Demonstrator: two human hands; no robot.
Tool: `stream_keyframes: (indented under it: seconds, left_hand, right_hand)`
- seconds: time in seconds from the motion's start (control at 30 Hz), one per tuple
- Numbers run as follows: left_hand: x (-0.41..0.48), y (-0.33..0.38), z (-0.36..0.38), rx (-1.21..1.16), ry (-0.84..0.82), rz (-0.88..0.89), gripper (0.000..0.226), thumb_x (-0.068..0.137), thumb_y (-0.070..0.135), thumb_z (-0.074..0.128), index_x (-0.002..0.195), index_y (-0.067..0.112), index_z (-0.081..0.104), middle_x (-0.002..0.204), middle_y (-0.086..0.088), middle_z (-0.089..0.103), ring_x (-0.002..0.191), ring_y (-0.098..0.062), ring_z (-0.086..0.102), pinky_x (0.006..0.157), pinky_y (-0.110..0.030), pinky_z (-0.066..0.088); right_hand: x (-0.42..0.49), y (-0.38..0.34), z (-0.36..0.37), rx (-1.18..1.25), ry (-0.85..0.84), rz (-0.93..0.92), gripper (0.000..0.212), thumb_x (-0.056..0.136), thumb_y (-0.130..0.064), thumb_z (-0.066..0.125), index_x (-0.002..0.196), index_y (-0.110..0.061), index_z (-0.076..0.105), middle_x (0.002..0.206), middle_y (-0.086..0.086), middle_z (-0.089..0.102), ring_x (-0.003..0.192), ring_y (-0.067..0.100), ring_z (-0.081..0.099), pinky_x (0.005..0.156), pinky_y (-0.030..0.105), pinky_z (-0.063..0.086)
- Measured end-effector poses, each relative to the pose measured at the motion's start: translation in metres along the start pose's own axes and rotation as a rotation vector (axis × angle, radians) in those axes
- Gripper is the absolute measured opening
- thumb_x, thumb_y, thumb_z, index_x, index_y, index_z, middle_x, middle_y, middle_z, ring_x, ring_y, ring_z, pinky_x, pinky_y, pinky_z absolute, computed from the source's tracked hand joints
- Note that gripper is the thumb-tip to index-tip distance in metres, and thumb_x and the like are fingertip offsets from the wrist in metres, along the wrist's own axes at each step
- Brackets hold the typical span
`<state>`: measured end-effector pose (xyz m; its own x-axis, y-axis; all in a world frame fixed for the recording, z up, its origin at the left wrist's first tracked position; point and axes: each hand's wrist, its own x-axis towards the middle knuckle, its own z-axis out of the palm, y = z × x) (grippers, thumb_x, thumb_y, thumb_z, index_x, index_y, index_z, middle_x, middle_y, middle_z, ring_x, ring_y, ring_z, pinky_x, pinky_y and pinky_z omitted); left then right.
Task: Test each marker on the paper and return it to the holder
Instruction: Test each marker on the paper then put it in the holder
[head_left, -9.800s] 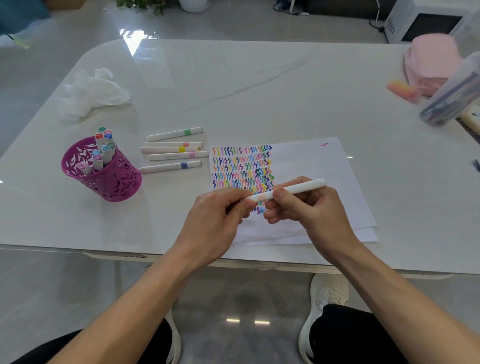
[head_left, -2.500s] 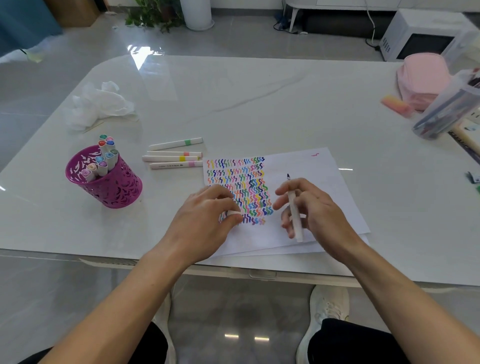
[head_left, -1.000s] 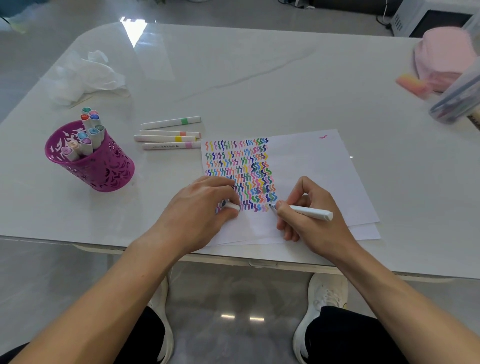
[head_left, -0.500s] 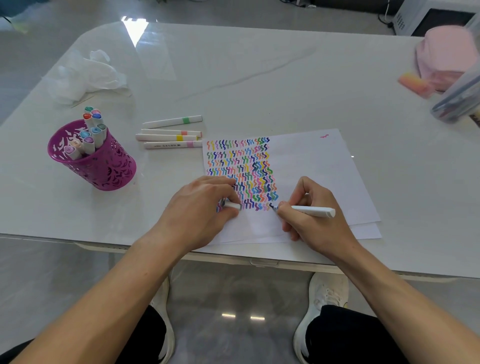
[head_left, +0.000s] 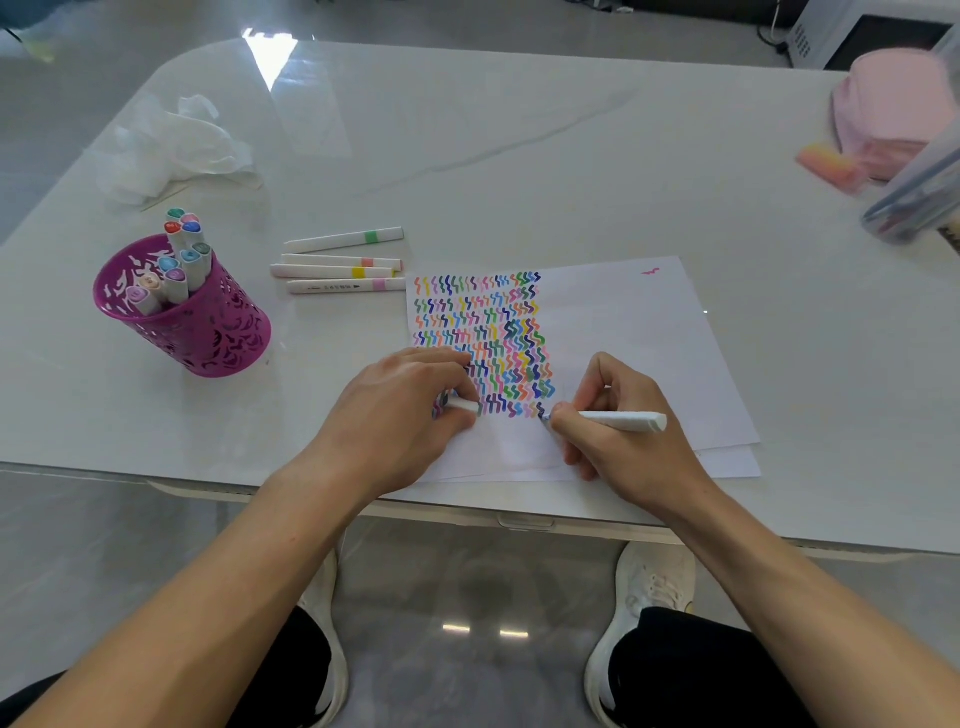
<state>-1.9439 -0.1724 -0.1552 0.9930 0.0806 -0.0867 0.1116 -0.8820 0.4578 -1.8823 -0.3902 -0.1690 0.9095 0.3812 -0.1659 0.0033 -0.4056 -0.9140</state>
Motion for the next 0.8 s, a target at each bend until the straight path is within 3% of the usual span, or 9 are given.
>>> stream_keyframes:
  seconds: [0.27, 0.37, 0.47, 0.63, 0.8]
  left_hand:
    - [0.001, 0.001, 0.0, -0.003, 0.029, 0.015, 0.021, 0.093, 0.036, 0.067, 0.113, 0.032, 0.072, 0.143, 0.019, 0.054, 0.134, -0.008, 0.049, 0.11, -0.036, 0.042]
    - [0.001, 0.001, 0.0, -0.022, 0.099, 0.046, 0.022, 0.092, 0.033, 0.07, 0.113, 0.028, 0.073, 0.137, 0.015, 0.06, 0.129, -0.006, 0.049, 0.105, -0.023, 0.038]
    - [0.002, 0.005, -0.003, -0.044, 0.186, 0.081, 0.021, 0.09, 0.031, 0.073, 0.11, 0.026, 0.075, 0.119, 0.013, 0.063, 0.112, -0.001, 0.045, 0.088, -0.003, 0.029]
    - [0.0, 0.013, -0.007, -0.221, 0.212, 0.043, 0.021, 0.093, 0.045, 0.064, 0.109, 0.036, 0.074, 0.091, 0.023, 0.059, 0.081, 0.002, 0.054, 0.064, -0.007, 0.036]
    - [0.002, 0.016, -0.008, -0.36, 0.129, -0.022, 0.025, 0.096, 0.046, 0.055, 0.109, 0.032, 0.072, 0.079, 0.02, 0.069, 0.075, 0.006, 0.062, 0.063, -0.007, 0.041]
  right_hand:
    - [0.012, -0.007, -0.015, 0.406, 0.072, 0.091, 0.016, 0.097, -0.005, 0.061, 0.087, -0.014, 0.052, 0.059, 0.012, 0.063, 0.042, 0.025, 0.05, 0.04, 0.024, 0.034]
    - [0.014, -0.008, -0.02, 0.393, 0.075, 0.033, 0.012, 0.096, -0.005, 0.065, 0.09, -0.011, 0.057, 0.062, 0.012, 0.064, 0.046, 0.028, 0.054, 0.042, 0.025, 0.037]
    - [0.013, -0.013, -0.02, 0.301, 0.06, -0.056, 0.008, 0.093, -0.004, 0.07, 0.093, -0.009, 0.064, 0.068, 0.01, 0.068, 0.054, 0.027, 0.061, 0.047, 0.029, 0.044]
    - [0.008, -0.022, -0.015, 0.347, 0.007, -0.124, 0.007, 0.098, -0.011, 0.067, 0.1, -0.008, 0.072, 0.077, 0.013, 0.071, 0.065, 0.026, 0.067, 0.052, 0.033, 0.049]
    - [0.005, -0.028, -0.017, 0.371, -0.056, -0.131, 0.006, 0.098, -0.006, 0.064, 0.103, -0.006, 0.067, 0.078, 0.014, 0.072, 0.065, 0.028, 0.067, 0.052, 0.032, 0.049]
